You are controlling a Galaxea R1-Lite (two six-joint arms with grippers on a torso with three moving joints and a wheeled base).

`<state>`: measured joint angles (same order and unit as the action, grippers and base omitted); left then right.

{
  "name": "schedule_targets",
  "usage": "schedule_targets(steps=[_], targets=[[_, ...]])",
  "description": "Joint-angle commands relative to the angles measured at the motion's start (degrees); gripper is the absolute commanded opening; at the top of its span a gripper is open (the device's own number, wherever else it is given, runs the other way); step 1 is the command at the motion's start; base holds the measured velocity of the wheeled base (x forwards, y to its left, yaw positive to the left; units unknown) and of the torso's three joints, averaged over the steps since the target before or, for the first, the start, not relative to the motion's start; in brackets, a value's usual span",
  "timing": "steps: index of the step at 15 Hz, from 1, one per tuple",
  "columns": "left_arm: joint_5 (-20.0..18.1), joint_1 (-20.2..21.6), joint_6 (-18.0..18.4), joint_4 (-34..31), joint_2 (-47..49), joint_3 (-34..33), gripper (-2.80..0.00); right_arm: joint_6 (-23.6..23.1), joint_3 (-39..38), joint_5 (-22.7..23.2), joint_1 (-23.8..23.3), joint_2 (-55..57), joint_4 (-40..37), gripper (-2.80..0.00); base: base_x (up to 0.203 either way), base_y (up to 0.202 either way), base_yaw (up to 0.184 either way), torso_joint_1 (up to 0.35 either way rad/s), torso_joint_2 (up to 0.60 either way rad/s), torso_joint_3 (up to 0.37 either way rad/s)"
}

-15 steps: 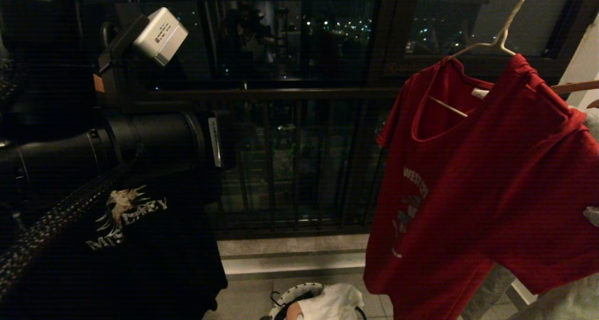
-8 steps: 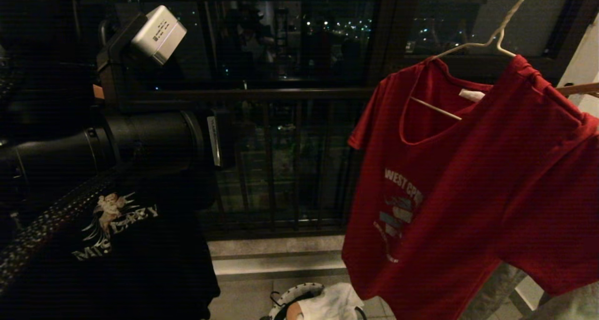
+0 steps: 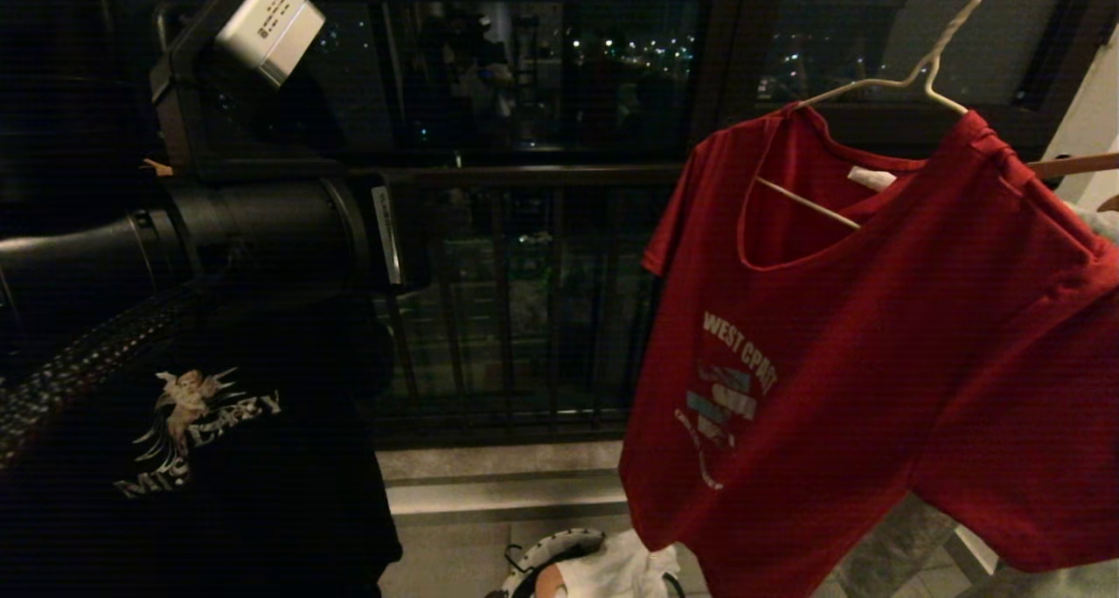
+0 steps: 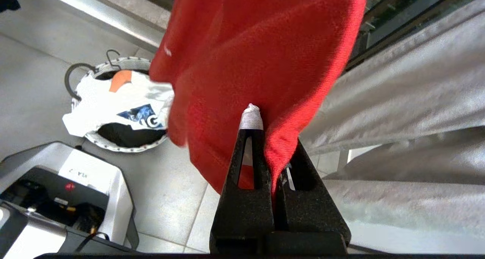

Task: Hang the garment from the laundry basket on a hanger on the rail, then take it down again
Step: Take the clothes off the clothes rack

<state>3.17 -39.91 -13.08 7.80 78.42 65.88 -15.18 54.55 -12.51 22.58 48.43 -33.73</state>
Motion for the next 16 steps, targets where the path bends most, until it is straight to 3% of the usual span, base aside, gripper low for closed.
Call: schedule_targets(steps=[1,16], targets=[[0.1,0.0,-0.1,0.1,0.1,0.0,-2.80,-0.1,-1.3,-0.1,0.0,-0.9,-0.2,-2.80,0.000,0.000,0.000,0.000,0.00,0.000],[0.3,0.0,-0.1,-0.1,0.3,0.1,-2.80,-0.1,-10.6,-0.2,0.0,-7.9,-0.3,-2.80,0.000,0.000,0.000,0.000,0.00,0.000]])
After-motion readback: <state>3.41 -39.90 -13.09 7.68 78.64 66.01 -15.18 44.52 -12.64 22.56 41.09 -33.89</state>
